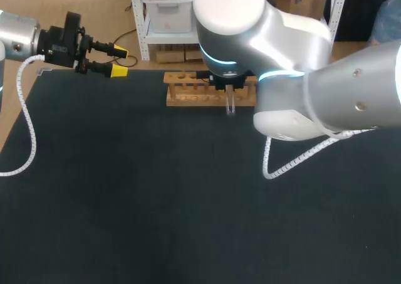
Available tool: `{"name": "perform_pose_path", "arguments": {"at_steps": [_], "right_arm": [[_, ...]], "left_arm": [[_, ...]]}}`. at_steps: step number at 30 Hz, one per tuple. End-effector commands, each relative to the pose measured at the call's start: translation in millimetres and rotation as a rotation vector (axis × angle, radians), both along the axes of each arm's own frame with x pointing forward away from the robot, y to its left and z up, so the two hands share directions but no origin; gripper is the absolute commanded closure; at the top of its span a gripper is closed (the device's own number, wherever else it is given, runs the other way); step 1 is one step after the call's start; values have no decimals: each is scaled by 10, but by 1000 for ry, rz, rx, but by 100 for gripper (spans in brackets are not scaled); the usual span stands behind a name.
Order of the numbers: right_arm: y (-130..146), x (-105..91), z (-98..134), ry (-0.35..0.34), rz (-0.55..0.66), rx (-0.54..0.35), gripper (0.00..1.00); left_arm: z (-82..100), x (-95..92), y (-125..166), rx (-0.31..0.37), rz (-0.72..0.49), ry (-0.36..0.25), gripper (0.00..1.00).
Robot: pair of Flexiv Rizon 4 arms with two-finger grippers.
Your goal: Grasp the test tube, adjust it, and insert it.
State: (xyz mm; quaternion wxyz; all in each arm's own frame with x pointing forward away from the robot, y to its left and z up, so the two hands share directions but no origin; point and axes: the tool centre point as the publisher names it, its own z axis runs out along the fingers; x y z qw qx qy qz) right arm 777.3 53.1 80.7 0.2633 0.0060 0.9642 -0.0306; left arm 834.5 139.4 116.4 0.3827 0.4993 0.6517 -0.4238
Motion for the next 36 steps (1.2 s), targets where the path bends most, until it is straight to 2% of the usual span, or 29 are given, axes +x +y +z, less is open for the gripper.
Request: {"name": "perform_pose_path", "arguments": {"at_steps": [1, 36], "right_arm": [[16, 80, -56, 9, 4, 3, 100], [7, 246, -418, 125, 27, 47, 100]], "left_arm": [[-8, 6, 3, -1, -1, -2, 0], [-8, 6, 3, -1, -1, -2, 0]]}}
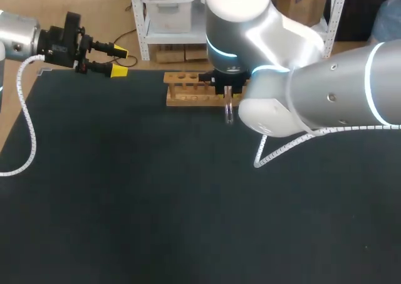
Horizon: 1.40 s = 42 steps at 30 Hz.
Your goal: Grasp the test tube, adjust it, and insert it.
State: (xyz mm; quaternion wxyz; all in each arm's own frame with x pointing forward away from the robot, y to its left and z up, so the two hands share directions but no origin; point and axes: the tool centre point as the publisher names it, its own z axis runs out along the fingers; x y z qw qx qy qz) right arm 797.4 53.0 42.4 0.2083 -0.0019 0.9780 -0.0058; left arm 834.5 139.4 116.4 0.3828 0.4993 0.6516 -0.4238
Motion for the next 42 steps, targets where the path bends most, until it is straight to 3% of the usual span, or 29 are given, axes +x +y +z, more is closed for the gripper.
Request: {"name": "perform_pose_path", "arguments": {"at_steps": [1, 14, 25, 29, 33, 38, 42], "right_arm": [[10, 45, -46, 16, 4, 8, 100], [17, 23, -109, 39, 13, 16, 100], [68, -171, 108, -16, -4, 31, 100], [98, -268, 248, -57, -14, 32, 100], [76, -301, 431, -145, -41, 29, 100], [6, -257, 643, -277, -47, 12, 100], [-60, -189, 755, -338, -36, -13, 100]], "left_arm": [[-8, 6, 3, -1, -2, -2, 0], [-8, 6, 3, -1, -2, -2, 0], [-8, 6, 3, -1, -2, -2, 0], [-8, 6, 3, -1, -2, -2, 0], [-8, 6, 3, -1, -2, -2, 0], [-8, 6, 3, -1, -2, -2, 0], [-8, 6, 3, -1, -2, -2, 0]]}}
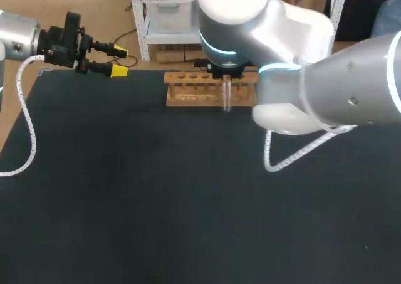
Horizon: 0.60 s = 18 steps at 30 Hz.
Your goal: Grasp the test tube, adjust it, and insert it.
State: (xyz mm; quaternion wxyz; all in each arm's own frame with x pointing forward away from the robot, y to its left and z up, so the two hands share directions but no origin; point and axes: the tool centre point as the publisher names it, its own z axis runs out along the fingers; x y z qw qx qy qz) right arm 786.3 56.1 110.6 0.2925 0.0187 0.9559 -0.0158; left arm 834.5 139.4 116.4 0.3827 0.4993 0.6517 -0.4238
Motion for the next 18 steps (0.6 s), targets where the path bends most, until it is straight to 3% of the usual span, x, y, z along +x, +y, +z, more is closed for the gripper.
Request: {"name": "perform_pose_path", "arguments": {"at_steps": [1, 18], "right_arm": [[-107, -63, 94, -173, 13, -12, 100], [-224, 215, 346, -364, 49, -16, 100]], "left_arm": [[-8, 6, 3, -1, -2, -2, 0], [-8, 6, 3, -1, -2, -2, 0]]}}
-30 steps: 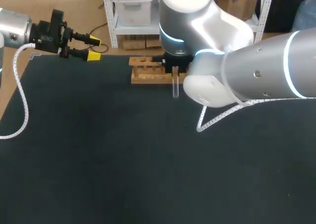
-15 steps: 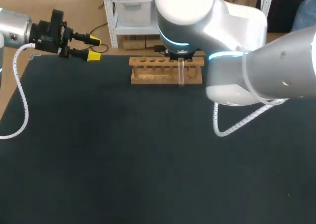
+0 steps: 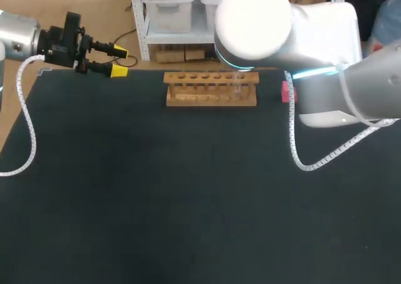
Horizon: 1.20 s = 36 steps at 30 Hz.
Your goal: Grasp the test tube, adjust it, and insert it.
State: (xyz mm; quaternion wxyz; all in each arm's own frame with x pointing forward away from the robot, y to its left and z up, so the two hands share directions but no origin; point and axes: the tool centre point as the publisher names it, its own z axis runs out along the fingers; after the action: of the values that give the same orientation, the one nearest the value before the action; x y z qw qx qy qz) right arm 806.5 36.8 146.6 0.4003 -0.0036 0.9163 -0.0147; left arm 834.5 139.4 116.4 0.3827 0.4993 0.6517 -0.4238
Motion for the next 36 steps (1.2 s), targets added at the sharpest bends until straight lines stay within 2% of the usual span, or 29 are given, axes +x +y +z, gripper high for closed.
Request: {"name": "perform_pose_path", "arguments": {"at_steps": [1, 4, 29, 36], "right_arm": [[-32, 21, -7, -135, 4, 0, 100], [-41, 17, 39, -113, 13, 2, 100], [-41, 17, 39, -113, 13, 2, 100], [5, 140, 88, -227, -79, 9, 100]], "left_arm": [[-8, 6, 3, -1, -2, -2, 0], [-8, 6, 3, -1, -2, -2, 0], [-8, 6, 3, -1, -2, -2, 0], [-8, 6, 3, -1, -2, -2, 0]]}}
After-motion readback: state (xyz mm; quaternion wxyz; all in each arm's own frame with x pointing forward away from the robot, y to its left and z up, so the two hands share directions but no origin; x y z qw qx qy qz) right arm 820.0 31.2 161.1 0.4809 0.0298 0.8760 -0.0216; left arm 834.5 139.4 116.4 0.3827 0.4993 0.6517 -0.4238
